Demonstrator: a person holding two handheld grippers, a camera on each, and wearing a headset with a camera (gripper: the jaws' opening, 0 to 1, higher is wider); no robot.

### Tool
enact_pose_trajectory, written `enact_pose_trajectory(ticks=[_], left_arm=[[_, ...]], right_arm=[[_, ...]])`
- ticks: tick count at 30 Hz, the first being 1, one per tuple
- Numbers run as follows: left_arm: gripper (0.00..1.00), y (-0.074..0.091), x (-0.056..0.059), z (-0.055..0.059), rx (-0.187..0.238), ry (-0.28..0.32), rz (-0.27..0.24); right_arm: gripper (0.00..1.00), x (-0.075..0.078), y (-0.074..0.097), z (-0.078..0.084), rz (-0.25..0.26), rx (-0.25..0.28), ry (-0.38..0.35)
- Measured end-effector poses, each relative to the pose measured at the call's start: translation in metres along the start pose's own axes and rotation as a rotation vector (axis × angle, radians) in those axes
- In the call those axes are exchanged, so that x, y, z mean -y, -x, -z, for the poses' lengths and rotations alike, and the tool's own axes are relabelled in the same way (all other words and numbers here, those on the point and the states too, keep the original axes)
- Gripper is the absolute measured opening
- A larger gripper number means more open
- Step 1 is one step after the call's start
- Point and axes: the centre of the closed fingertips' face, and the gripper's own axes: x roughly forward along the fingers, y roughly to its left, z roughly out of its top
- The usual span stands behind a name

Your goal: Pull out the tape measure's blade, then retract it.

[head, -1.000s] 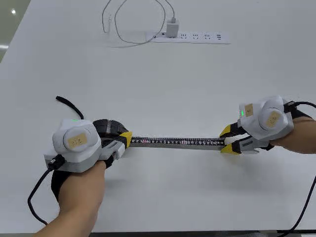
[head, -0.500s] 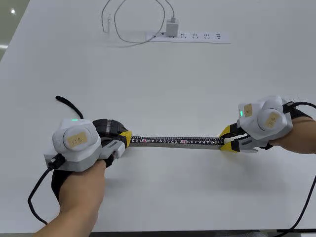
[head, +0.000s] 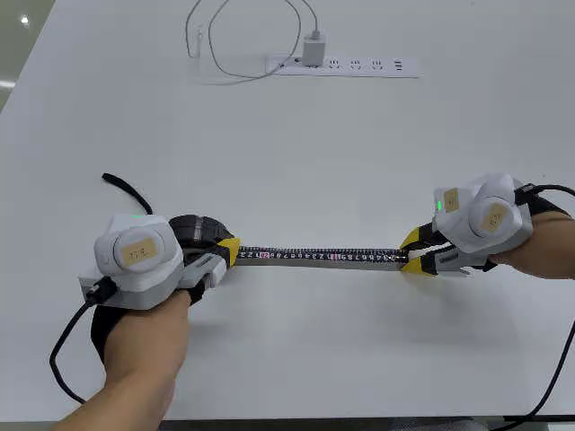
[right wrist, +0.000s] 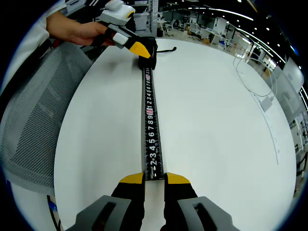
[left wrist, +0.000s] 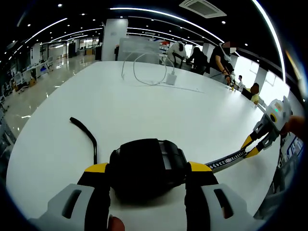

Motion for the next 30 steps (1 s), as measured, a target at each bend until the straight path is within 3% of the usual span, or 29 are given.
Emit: enact_pose_trajectory(ticks=[13,30], left_arm=[[0.57,0.002,0.001,0.001,-0.014,0.001,0.01],[0.57,0.002,0.0,0.002,-0.015,0.028,0.028]], right_arm=[[0.11,0.0,0.001,0.0,0.0,-0.003,0.006],[0.11,0.005,-0.005,-0.018,-0.003,0.022,0.017]])
